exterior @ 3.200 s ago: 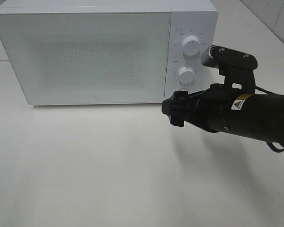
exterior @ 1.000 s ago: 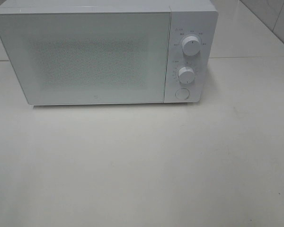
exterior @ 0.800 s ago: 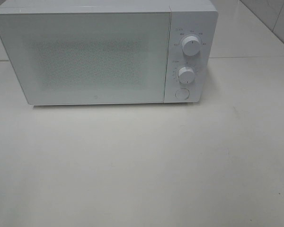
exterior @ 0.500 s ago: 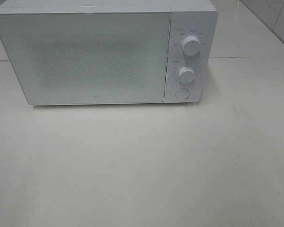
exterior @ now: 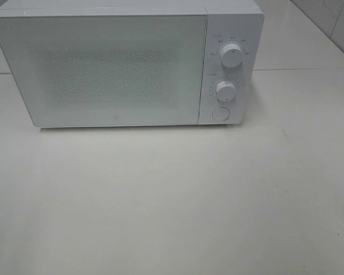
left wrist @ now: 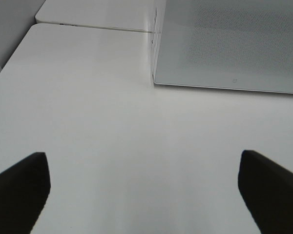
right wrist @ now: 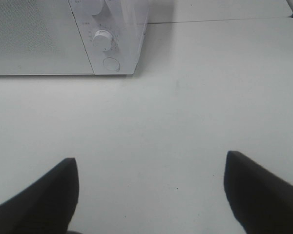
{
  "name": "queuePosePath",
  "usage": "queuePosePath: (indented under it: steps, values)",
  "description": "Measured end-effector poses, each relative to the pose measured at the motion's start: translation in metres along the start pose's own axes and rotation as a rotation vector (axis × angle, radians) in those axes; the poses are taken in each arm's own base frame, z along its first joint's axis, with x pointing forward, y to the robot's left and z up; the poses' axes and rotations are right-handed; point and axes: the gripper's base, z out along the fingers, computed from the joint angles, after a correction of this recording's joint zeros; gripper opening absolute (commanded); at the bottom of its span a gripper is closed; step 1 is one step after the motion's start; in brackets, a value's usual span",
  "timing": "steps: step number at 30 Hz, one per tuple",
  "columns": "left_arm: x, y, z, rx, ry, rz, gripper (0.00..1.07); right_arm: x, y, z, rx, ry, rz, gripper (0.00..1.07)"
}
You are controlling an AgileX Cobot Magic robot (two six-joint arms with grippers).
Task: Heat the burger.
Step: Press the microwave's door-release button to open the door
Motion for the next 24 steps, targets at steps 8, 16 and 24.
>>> queuePosePath:
  steps: [8, 16, 24]
  values:
    - [0.000, 0.000, 0.000, 0.000, 0.000, 0.000, 1.00, 0.000, 0.000, 0.000, 0.003, -0.003, 0.015, 0.76]
    - [0.000, 0.000, 0.000, 0.000, 0.000, 0.000, 1.00, -0.017, 0.000, 0.002, -0.001, -0.080, 0.040, 0.76]
    - [0.000, 0.000, 0.000, 0.000, 0.000, 0.000, 1.00, -0.041, 0.001, 0.028, 0.003, -0.045, 0.046, 0.76]
